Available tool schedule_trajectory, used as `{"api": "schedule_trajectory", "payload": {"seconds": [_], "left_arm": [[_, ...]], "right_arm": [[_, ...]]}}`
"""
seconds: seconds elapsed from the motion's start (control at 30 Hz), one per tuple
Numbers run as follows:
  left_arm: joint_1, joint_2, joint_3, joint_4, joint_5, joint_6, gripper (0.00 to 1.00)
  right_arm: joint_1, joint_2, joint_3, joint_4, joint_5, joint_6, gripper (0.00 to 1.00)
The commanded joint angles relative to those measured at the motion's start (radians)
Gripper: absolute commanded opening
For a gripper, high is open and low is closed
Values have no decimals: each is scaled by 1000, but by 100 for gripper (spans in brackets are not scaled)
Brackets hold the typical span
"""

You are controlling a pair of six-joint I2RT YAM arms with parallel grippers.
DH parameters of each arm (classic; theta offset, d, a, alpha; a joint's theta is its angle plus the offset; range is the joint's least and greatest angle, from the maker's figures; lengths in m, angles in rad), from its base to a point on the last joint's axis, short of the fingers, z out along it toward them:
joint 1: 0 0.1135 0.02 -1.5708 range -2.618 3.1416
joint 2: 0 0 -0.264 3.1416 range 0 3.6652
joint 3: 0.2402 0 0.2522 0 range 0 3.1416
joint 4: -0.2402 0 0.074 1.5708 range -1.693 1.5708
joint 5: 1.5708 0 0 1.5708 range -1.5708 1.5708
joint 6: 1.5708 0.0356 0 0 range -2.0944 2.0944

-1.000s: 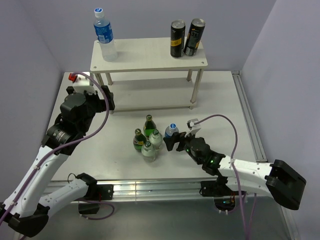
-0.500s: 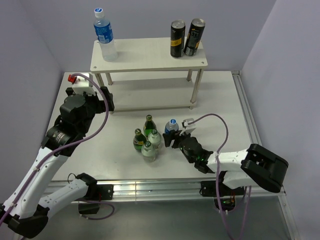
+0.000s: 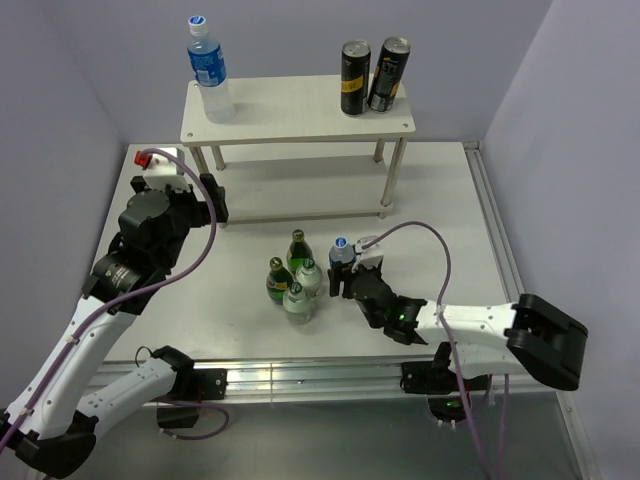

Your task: Place and organize the beverage onto the shelf

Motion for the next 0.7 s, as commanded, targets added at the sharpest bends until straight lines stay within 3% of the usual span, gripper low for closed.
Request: {"api": "schedule_trajectory", "payload": {"seconds": [0.0,0.27,0.67], "left_arm": [[7,-12,-1,32,1,-16,99],[24,-15,-7,38,13,-20,99],[47,-21,-19,44,-41,-52,99]], "right_arm": [[21,-143,171,-129,144,-47,0],[21,-145,514,-312,118,-235,0],[20,153,1258,-539,-51,-426,0]]}}
